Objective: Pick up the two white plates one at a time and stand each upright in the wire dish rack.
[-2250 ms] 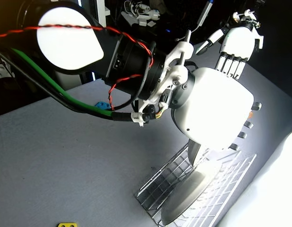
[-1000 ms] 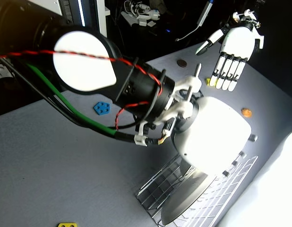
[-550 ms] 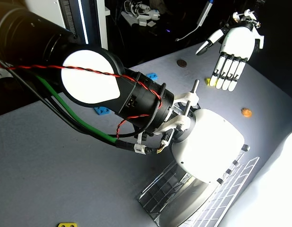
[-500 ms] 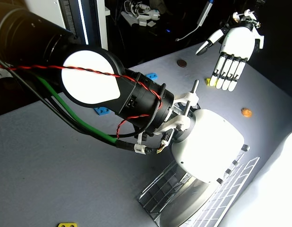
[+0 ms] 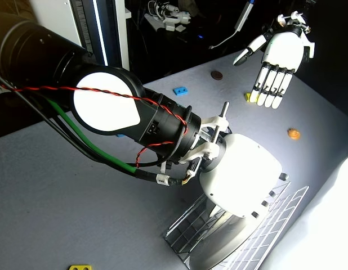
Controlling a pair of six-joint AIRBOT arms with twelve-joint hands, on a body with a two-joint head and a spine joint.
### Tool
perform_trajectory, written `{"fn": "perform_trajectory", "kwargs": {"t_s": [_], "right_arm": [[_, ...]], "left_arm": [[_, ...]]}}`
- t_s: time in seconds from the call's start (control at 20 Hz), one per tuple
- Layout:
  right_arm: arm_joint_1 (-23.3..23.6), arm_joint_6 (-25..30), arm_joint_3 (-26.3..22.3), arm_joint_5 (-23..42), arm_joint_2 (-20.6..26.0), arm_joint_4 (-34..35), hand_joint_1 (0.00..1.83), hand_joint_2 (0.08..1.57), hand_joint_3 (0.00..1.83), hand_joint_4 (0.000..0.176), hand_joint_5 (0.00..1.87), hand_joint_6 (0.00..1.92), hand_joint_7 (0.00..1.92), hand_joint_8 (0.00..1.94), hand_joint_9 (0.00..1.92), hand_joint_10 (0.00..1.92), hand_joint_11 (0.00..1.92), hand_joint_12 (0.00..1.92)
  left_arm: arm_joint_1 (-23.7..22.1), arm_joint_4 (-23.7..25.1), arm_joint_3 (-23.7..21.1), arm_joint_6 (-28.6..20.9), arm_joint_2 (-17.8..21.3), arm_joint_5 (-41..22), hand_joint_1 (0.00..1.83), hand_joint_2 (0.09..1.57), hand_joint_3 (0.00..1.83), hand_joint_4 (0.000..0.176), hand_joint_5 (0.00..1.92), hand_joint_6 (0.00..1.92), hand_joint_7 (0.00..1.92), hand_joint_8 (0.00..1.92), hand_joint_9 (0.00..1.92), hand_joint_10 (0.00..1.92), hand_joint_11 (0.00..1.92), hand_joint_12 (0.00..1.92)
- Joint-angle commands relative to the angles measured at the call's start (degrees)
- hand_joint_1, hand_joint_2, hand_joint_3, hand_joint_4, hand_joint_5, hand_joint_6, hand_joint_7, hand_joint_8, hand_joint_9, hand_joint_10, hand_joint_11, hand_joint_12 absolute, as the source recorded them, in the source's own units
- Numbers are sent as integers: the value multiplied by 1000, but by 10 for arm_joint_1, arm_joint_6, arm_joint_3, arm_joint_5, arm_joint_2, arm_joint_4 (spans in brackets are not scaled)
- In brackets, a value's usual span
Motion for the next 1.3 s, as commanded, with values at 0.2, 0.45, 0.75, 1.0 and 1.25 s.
{"fn": "perform_trajectory", "kwargs": {"t_s": [0.2,0.45,0.75,1.0,1.25], "right_arm": [[6,2,2,62,2,-1,1367,1139,0,0,873,1173,943,975,845,1236,751,965],[7,2,2,66,2,-1,1216,1134,2,7,872,1166,1006,939,1038,97,721,954],[9,1,2,68,2,-1,1346,1042,0,0,846,263,974,129,1006,17,601,1041],[10,1,2,68,3,-1,1321,1017,0,0,854,27,974,6,979,0,541,1081],[12,1,2,77,4,-1,1264,998,0,0,786,0,897,0,919,0,435,1140]], "left_arm": [[-7,-35,-1,-1,1,-10,0,1075,0,0,27,5,21,4,0,0,0,0],[-6,-35,-2,-1,1,-11,0,1081,1,0,24,2,25,4,0,0,0,0],[-9,-24,-4,-1,1,-12,0,1081,0,0,18,1,20,0,0,0,0,0],[-13,-10,-7,-1,0,-16,0,1080,0,0,29,5,32,5,0,0,0,0],[-19,7,-16,-1,1,-20,0,1079,0,0,15,3,10,1,0,0,0,0]]}}
